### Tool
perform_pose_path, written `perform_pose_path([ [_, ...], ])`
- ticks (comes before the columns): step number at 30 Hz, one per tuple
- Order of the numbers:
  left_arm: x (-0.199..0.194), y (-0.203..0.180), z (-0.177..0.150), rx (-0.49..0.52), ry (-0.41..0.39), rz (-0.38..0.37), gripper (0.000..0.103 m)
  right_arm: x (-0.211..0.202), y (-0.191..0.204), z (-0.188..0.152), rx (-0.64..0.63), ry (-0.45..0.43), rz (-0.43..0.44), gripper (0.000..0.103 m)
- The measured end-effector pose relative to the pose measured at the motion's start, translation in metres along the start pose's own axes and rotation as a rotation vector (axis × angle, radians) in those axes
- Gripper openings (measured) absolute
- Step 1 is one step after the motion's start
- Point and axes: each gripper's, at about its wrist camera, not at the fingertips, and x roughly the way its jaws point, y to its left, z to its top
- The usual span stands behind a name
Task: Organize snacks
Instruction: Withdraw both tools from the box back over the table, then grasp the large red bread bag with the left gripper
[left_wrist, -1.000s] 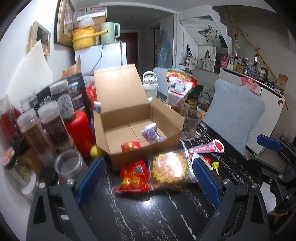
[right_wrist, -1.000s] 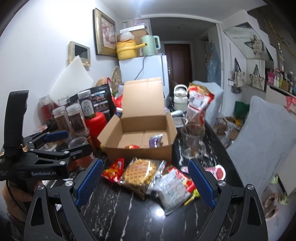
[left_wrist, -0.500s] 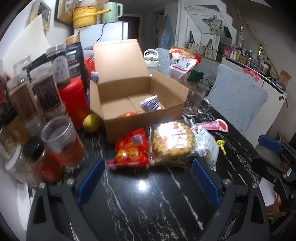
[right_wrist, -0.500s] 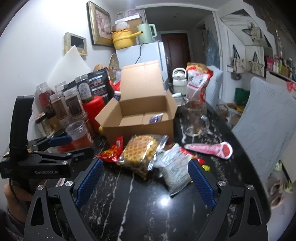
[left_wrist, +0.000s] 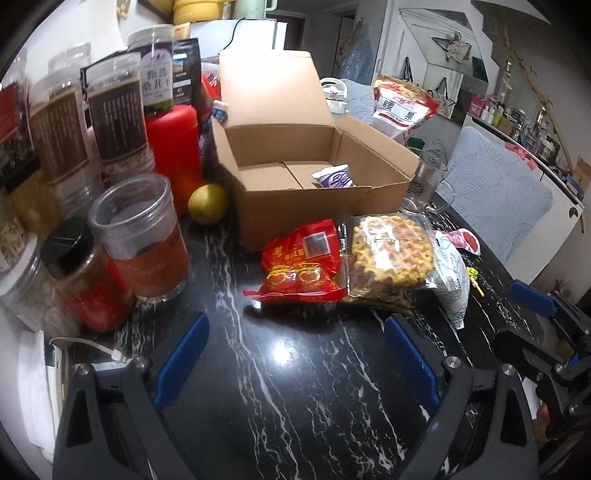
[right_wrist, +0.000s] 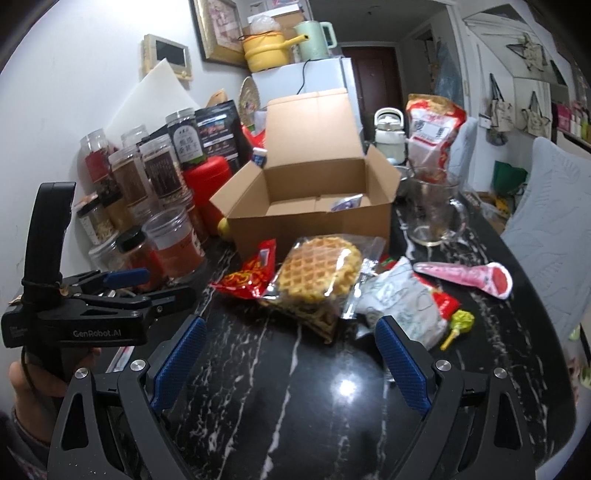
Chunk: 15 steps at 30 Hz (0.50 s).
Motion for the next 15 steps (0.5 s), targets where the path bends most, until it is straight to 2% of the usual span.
perform_pose_path([
  [8, 0.030, 0.008, 0.014, -0.025, 0.044, -0.021, 0.097, 0.019, -0.002, 0.005, 0.000, 0.024, 0.001, 0.094],
  [15, 0.066, 0.006, 0.030, -0.002, 0.080, 0.007, 0.097, 0.028, -0.017, 0.012, 0.019, 0.021, -0.024, 0.094],
])
